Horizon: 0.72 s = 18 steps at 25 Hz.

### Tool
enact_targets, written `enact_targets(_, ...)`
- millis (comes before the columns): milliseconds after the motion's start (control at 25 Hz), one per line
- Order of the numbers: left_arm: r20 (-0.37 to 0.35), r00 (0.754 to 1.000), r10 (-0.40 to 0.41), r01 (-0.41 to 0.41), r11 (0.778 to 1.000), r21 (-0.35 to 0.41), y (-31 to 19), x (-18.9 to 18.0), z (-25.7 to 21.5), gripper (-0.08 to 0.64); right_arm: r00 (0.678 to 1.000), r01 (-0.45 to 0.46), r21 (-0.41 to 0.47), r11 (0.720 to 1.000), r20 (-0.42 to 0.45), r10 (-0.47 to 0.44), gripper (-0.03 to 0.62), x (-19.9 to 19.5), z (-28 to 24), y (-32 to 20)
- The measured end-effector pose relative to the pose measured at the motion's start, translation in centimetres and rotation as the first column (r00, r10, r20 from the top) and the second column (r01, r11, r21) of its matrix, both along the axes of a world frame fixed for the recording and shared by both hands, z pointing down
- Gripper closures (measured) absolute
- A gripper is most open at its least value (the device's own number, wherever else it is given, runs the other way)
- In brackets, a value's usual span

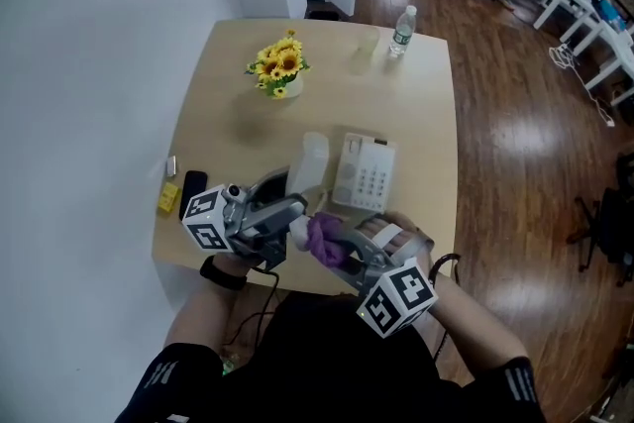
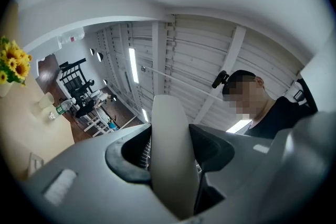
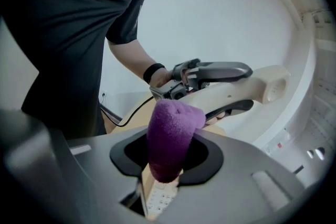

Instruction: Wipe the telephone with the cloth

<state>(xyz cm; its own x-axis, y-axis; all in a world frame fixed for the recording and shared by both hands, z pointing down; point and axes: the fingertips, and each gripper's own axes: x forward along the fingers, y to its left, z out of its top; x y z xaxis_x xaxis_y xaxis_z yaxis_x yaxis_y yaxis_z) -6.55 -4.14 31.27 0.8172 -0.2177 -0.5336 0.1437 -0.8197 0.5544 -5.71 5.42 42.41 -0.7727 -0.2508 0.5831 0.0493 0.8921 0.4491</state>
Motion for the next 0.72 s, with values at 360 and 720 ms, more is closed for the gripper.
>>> enact_targets(360,0.015,1.0,0.01,-0.01,1.0,-0.017,-0.2,0.0,0.9,0.347,0.999,-0.006,0.006,1.0,-0.036,0.006,0.467,1.4,-1.1,-0.9)
enact_targets(720,-0.04,0.999,0.026,-0.026,1.0,-0.004,0.2,0.1,0.1,0.347,0.994,0.049,0.104,0.993,-0.099,-0.039,0.466,-0.3,-1.3,-4.0)
